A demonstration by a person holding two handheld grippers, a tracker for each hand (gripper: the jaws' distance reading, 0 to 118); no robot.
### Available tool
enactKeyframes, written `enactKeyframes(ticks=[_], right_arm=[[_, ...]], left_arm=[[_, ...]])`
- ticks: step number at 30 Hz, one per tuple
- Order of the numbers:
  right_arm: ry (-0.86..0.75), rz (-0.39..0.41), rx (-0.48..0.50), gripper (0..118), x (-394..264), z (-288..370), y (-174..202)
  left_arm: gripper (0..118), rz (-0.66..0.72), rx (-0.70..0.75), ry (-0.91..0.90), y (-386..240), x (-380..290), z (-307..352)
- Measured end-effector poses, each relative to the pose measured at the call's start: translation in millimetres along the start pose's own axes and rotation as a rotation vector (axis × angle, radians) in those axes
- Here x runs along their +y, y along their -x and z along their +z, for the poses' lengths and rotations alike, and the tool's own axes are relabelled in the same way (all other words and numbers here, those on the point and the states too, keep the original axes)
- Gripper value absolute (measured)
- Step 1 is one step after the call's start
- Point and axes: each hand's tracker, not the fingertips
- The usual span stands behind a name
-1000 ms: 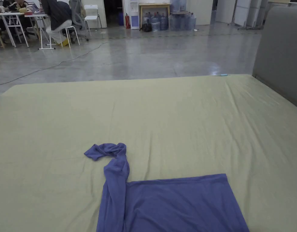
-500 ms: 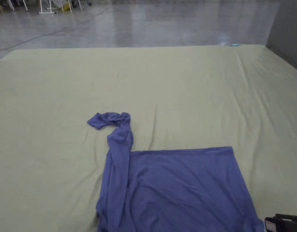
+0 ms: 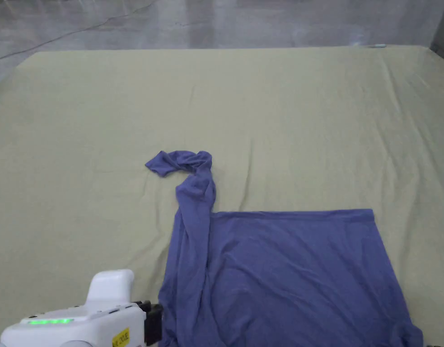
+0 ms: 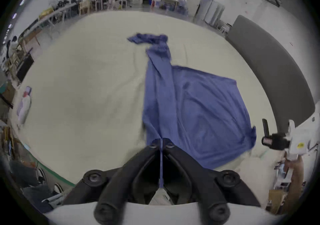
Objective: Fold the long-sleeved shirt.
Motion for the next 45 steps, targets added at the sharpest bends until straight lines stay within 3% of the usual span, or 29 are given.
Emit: enactKeyframes(ticks=[8, 13, 19, 29, 30, 32, 33, 34, 35, 37, 40, 41, 42, 43, 44, 45], right_arm=[[0.021, -0.057, -0.009, 0, -3, -10, -6], [0.017, -0.046, -0.003, 0, -1, -9, 6], [-0.007, -0.077, 0.032, 0, 4, -12, 7], [-0.038, -0.107, 0.069, 0, 6, -15, 6], [-0.040, -0.113, 0.078, 0, 6, -16, 4], [-0.044, -0.131, 0.090, 0, 6, -18, 2], [-0.047, -0.135, 0.093, 0, 6, -19, 0], [-0.049, -0.136, 0.093, 0, 6, -20, 0], [-0.052, -0.137, 0.090, 0, 6, -22, -1], [-0.050, -0.142, 0.088, 0, 7, -24, -3], [-0.028, -0.156, 0.080, 0, 6, -32, -8], [-0.021, -0.158, 0.074, 0, 5, -34, -9], [-0.018, -0.159, 0.073, 0, 5, -34, -9], [-0.017, -0.161, 0.072, 0, 5, -34, -9], [-0.020, -0.164, 0.071, 0, 5, -33, -8], [-0.025, -0.165, 0.071, 0, 5, -31, -7]], left_arm=[[0, 0.068, -0.034, 0.091, 11, -11, -17], [0, 0.058, -0.052, 0.116, 1, -7, -32], [0, -0.066, -0.047, -0.005, -30, 78, -86], [0, 0.004, 0.052, 0.055, -38, 213, -193], [6, 0.027, 0.063, 0.054, -31, 227, -209], [101, 0.068, 0.060, 0.061, -22, 245, -226], [117, 0.083, 0.054, 0.107, -19, 252, -237], [111, 0.080, 0.039, 0.143, -26, 247, -225], [111, 0.077, 0.009, 0.080, -31, 252, -213], [111, 0.058, 0.087, 0.156, -35, 256, -217], [107, 0.045, 0.051, 0.181, -41, 244, -219], [97, 0.034, 0.052, 0.197, -44, 241, -217], [73, -0.005, 0.062, 0.210, -35, 243, -239], [34, -0.034, 0.094, 0.209, -36, 242, -238], [15, -0.061, 0.156, 0.175, -37, 242, -230], [8, -0.063, 0.151, 0.145, -39, 243, -221]])
